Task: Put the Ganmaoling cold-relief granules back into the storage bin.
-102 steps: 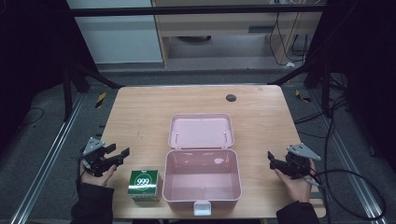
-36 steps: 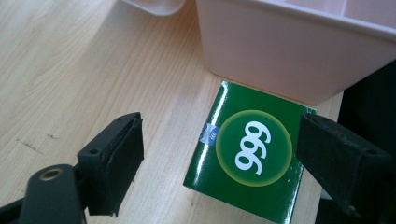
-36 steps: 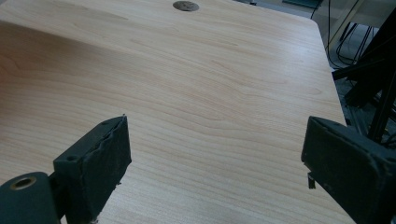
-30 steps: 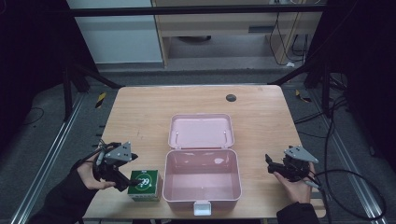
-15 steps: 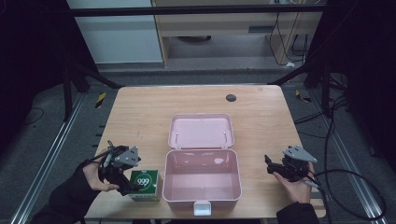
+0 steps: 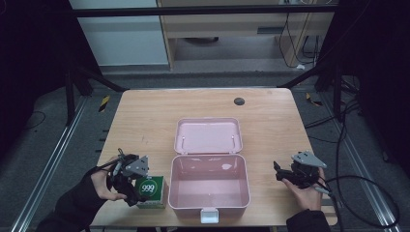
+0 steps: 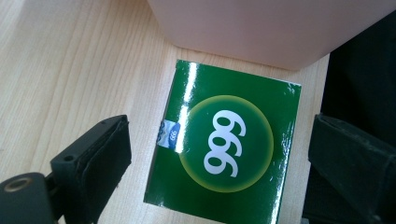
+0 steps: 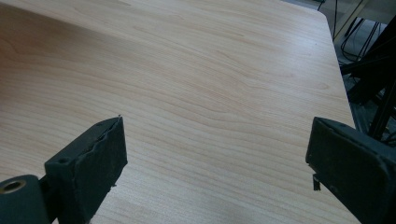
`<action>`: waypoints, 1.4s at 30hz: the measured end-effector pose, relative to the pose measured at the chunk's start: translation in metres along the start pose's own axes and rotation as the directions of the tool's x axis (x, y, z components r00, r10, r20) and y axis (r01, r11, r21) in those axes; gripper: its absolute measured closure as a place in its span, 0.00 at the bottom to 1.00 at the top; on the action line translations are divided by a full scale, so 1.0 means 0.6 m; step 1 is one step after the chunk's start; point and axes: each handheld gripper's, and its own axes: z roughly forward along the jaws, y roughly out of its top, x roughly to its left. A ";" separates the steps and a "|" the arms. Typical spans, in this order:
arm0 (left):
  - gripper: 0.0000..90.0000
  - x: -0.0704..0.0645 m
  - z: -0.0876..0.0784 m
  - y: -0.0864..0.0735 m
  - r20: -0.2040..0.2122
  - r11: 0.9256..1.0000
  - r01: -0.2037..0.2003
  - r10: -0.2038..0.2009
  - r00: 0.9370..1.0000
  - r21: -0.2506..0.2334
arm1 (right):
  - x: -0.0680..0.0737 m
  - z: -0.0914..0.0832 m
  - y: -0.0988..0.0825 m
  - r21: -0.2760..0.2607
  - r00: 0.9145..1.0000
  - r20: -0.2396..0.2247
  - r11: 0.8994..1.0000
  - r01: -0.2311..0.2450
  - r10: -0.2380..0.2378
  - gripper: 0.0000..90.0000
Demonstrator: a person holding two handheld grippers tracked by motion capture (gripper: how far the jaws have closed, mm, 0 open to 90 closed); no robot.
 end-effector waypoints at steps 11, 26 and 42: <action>0.05 -0.008 0.020 -0.016 -0.002 0.999 0.033 -0.033 0.999 -0.005 | 0.001 0.002 -0.001 0.015 1.000 -0.002 1.000 0.000 0.000 0.05; 0.05 0.000 0.044 -0.036 -0.015 0.998 0.061 -0.061 0.998 -0.007 | 0.003 0.005 -0.002 0.033 1.000 -0.004 0.999 0.019 -0.019 0.04; 0.08 0.011 0.064 -0.052 -0.022 0.996 0.081 -0.080 0.997 0.033 | 0.006 0.009 -0.003 0.050 0.999 -0.007 0.998 0.039 -0.038 0.04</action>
